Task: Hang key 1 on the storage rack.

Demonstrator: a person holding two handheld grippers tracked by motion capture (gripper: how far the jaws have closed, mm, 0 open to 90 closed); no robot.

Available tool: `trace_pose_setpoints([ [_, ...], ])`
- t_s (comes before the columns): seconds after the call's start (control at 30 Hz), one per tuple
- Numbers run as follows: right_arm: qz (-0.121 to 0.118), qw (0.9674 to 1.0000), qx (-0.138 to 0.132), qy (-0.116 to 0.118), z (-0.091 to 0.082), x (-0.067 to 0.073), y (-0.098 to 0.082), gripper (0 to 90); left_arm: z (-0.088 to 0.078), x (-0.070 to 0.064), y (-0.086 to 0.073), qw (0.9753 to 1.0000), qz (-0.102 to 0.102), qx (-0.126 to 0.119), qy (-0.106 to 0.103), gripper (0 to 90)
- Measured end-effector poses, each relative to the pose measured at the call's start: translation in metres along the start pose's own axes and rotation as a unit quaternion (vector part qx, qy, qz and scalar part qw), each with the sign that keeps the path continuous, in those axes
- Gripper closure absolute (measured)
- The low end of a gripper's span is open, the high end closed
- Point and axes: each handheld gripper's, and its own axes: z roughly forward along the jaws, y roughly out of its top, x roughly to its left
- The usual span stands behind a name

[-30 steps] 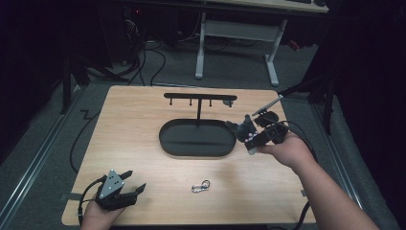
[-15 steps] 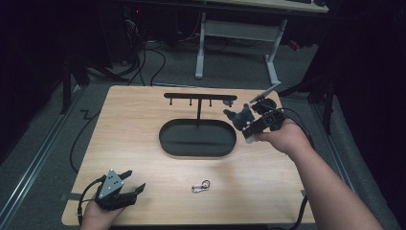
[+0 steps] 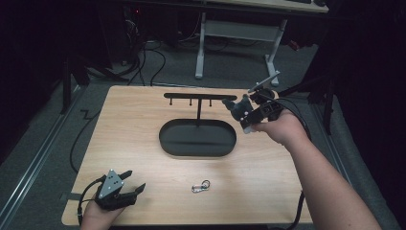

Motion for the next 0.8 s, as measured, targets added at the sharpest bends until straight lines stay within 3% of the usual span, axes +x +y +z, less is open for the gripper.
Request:
trace_pose_setpoints([
  [0.33,0.014,0.9997,0.009,-0.016,0.014,-0.011,-0.007,48.3,0.001,0.0,0.0,1.0,0.001,0.001,-0.002,31.9],
  [0.8,0.01,0.9998,0.019,-0.001,0.049,-0.01,-0.019,48.0,0.002,-0.002,0.0,1.0,0.005,0.006,-0.006,31.9],
])
